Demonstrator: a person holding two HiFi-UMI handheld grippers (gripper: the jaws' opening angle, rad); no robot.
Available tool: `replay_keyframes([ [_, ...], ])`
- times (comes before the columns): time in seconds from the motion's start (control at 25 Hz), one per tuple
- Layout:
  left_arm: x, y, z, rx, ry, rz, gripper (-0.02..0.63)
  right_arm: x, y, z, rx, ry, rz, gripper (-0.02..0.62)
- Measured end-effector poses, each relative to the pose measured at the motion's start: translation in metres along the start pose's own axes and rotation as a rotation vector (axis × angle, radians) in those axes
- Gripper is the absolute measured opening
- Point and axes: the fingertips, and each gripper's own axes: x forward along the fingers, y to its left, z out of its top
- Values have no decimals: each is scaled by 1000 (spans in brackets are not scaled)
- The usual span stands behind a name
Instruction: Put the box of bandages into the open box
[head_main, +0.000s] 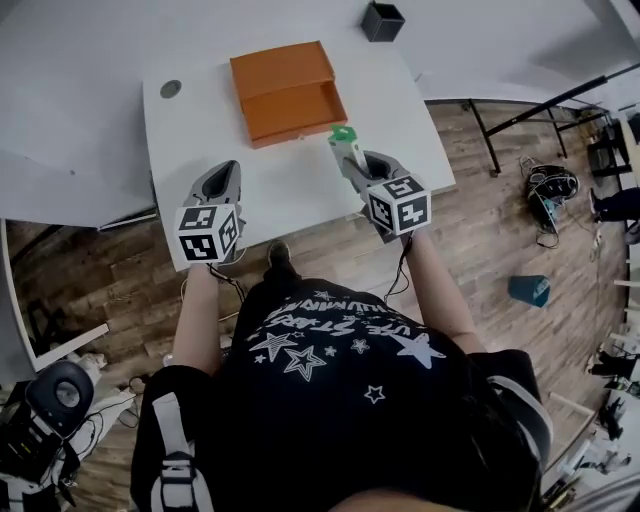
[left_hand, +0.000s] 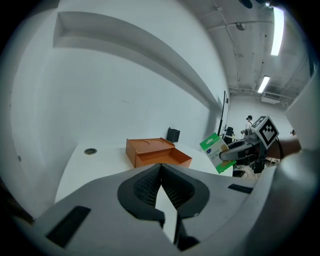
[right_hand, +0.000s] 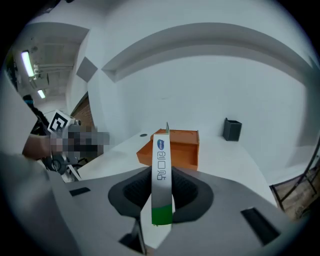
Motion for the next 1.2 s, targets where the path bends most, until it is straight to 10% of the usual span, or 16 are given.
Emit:
replay_keyframes([
  [0.52,51,83,32,-17,14,15,20,124,-11,76,-353,152,189,110],
  [1.2,98,116,21,21,65,-55,20,197,-3,27,-620,578,523,110],
])
